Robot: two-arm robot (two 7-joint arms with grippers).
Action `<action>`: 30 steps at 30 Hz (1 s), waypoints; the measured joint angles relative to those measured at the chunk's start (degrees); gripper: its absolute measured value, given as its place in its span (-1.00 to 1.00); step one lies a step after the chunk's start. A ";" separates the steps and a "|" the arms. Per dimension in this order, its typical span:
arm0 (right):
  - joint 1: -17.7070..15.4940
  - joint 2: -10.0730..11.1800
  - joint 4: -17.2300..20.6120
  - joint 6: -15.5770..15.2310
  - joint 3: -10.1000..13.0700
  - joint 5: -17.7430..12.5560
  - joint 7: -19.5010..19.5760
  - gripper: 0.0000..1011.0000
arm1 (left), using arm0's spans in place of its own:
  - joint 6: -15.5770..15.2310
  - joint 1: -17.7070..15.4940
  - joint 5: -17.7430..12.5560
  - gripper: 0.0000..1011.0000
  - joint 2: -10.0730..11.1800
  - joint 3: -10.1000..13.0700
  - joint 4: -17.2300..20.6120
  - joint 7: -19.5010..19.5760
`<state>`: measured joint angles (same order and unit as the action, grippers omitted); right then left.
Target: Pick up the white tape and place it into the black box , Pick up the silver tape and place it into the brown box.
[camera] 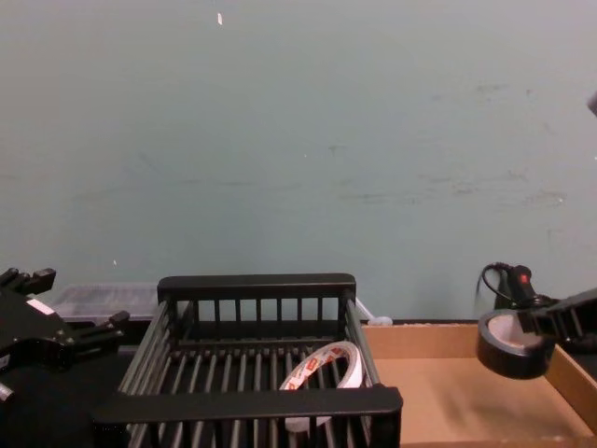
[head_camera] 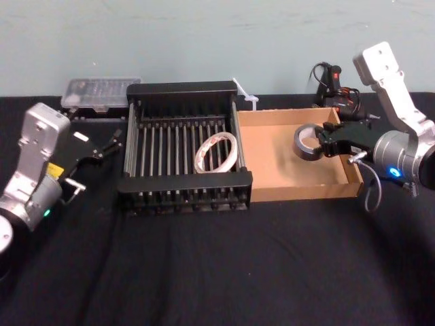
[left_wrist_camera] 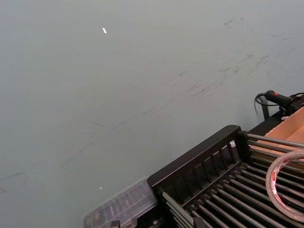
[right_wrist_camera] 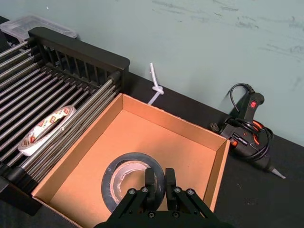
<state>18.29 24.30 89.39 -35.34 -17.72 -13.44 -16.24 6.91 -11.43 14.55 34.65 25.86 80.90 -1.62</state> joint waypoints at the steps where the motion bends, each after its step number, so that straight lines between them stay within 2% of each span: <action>1: -0.01 0.03 0.03 0.01 -0.01 0.00 -0.01 -0.73 | 0.00 0.00 0.00 0.98 0.00 0.00 0.00 0.00; 8: -0.09 0.14 0.18 0.06 -0.12 -0.01 -0.09 -0.73 | 0.00 0.00 0.00 0.98 0.00 0.00 0.00 0.00; 11: -0.11 0.19 0.23 0.08 -0.15 -0.02 -0.11 -0.60 | 0.00 0.00 0.00 0.98 0.00 0.00 0.00 0.00; 12: -0.12 0.20 0.25 0.09 -0.17 -0.03 -0.13 -0.48 | 0.00 0.00 0.00 0.98 0.00 0.00 0.00 0.00; 14: -0.12 0.22 0.27 0.10 -0.18 -0.03 -0.14 -0.39 | 0.00 0.00 0.00 0.98 0.00 0.00 0.00 0.00; 15: -0.14 0.22 0.28 0.11 -0.19 -0.04 -0.15 -0.28 | 0.00 0.00 0.00 0.98 0.00 0.00 0.00 0.00; 18: -0.14 0.24 0.29 0.12 -0.20 -0.05 -0.16 -0.16 | 0.00 0.00 0.00 0.98 0.00 0.00 0.00 0.00; 27: -0.18 0.28 0.34 0.17 -0.25 -0.09 -0.23 0.46 | 0.00 0.00 0.00 0.98 0.00 0.00 0.00 0.00; 29: -0.20 0.29 0.35 0.18 -0.25 -0.10 -0.25 0.51 | 0.00 0.00 0.00 0.98 0.00 0.00 0.00 0.00; 30: -0.20 0.30 0.35 0.18 -0.25 -0.10 -0.25 0.62 | 0.00 -0.01 0.00 0.98 0.00 0.00 0.00 0.00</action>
<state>18.09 24.59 89.74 -35.17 -17.97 -13.54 -16.49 6.91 -11.44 14.55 34.64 25.86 80.90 -1.62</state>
